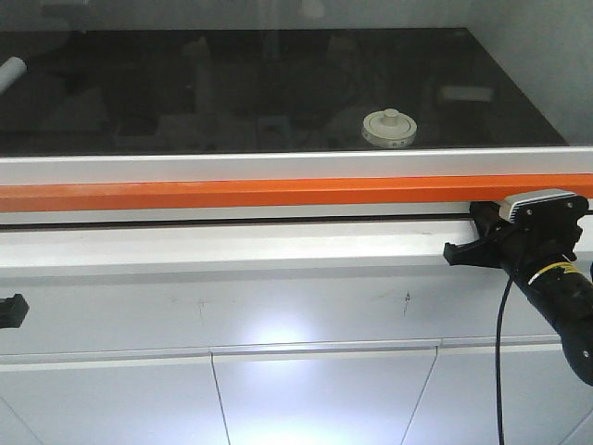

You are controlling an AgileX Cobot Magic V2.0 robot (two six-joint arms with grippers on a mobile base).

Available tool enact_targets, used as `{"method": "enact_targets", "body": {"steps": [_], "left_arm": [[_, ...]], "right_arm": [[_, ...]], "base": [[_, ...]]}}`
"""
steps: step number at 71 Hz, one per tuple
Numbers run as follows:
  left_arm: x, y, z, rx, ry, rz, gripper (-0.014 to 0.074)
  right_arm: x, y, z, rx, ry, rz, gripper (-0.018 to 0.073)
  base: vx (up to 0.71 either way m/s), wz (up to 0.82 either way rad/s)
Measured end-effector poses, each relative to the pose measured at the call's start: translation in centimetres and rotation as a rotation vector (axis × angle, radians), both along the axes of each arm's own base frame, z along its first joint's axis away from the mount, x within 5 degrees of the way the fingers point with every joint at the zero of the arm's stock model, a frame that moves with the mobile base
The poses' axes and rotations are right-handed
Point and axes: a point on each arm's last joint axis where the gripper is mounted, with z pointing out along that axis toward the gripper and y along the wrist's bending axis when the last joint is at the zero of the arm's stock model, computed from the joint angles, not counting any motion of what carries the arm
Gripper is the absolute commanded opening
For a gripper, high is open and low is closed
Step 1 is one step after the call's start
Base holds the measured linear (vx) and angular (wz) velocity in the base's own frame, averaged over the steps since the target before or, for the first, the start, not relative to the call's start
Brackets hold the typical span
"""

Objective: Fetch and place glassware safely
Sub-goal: 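Raise both grippers toward the orange handle of the fume hood sash, then position both grippers under the orange sash handle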

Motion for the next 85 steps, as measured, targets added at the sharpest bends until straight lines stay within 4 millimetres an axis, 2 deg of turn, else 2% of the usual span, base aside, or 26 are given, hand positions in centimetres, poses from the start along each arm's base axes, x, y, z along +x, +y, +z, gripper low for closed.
{"method": "enact_targets", "body": {"steps": [23, 39, 60, 85], "left_arm": [[0.1, 0.0, -0.1, 0.0, 0.004, 0.0, -0.0007], [0.9, 0.0, -1.3, 0.001, 0.067, 0.0, -0.0007], [1.9, -0.2, -2.0, 0.017, 0.038, -0.015, -0.0007], [3.9, -0.2, -4.7, 0.03, 0.055, -0.021, -0.0007]], "right_arm": [[0.0, 0.0, 0.0, 0.005, -0.006, 0.001, -0.0001], [0.0, 0.0, 0.1, 0.013, -0.005, 0.0, -0.0001], [0.0, 0.0, 0.1, 0.015, -0.004, 0.001, -0.0001], [0.0, 0.0, 0.1, 0.015, -0.005, 0.001, -0.0001]], "base": [[0.0, 0.0], [0.0, 0.0], [0.0, 0.0], [0.0, 0.0]]}}
